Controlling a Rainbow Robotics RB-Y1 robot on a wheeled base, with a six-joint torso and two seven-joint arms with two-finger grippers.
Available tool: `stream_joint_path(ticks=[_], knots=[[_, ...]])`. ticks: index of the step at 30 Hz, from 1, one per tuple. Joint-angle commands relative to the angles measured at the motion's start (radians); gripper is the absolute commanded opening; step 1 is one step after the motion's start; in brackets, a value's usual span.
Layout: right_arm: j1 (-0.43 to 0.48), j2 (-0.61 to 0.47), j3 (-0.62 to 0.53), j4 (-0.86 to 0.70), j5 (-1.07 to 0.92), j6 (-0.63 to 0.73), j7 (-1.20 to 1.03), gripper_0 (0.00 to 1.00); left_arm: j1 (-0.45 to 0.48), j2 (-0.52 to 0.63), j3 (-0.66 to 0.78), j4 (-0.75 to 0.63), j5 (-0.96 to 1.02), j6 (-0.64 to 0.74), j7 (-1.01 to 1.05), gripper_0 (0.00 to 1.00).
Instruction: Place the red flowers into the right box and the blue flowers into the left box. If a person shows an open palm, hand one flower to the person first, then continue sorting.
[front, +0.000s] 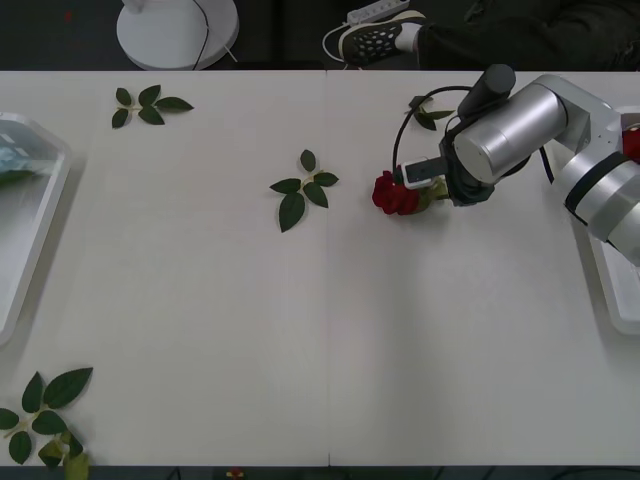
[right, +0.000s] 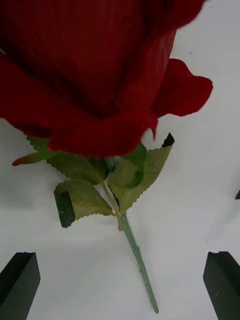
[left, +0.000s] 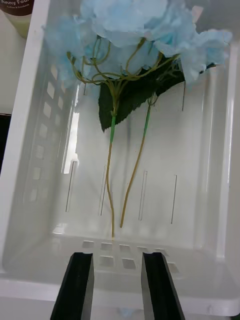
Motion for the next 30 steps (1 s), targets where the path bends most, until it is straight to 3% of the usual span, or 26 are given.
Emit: stream_joint_path(ticks=[1,7,13,22,27,30], knots=[[-0.069,0.063,0.004,0.068,0.042,-0.029,0.003,0.97,0.008,0.055,-0.003,0.009,0.04,-0.017,-0.073,0.54],[-0.092,0.096,0.005,0.131,0.045,-0.031,0.003,0.97,0.018,0.055,-0.003,0.007,0.134,-0.002,-0.093,0.99],[-0.093,0.119,0.005,0.183,0.042,-0.058,0.003,0.96,0.041,0.055,0.049,-0.047,0.226,0.072,-0.109,1.0],[-0.092,0.139,0.014,0.221,0.03,-0.085,0.003,0.95,0.088,-0.023,0.062,-0.321,0.204,0.038,-0.069,1.0],[-0.093,0.14,0.034,0.221,0.024,-0.089,0.003,0.74,0.088,-0.127,-0.004,-0.521,0.135,-0.061,-0.05,1.0],[-0.092,0.14,0.045,0.221,0.022,-0.089,0.003,0.47,0.088,-0.19,-0.06,-0.63,0.1,-0.13,-0.041,1.0]])
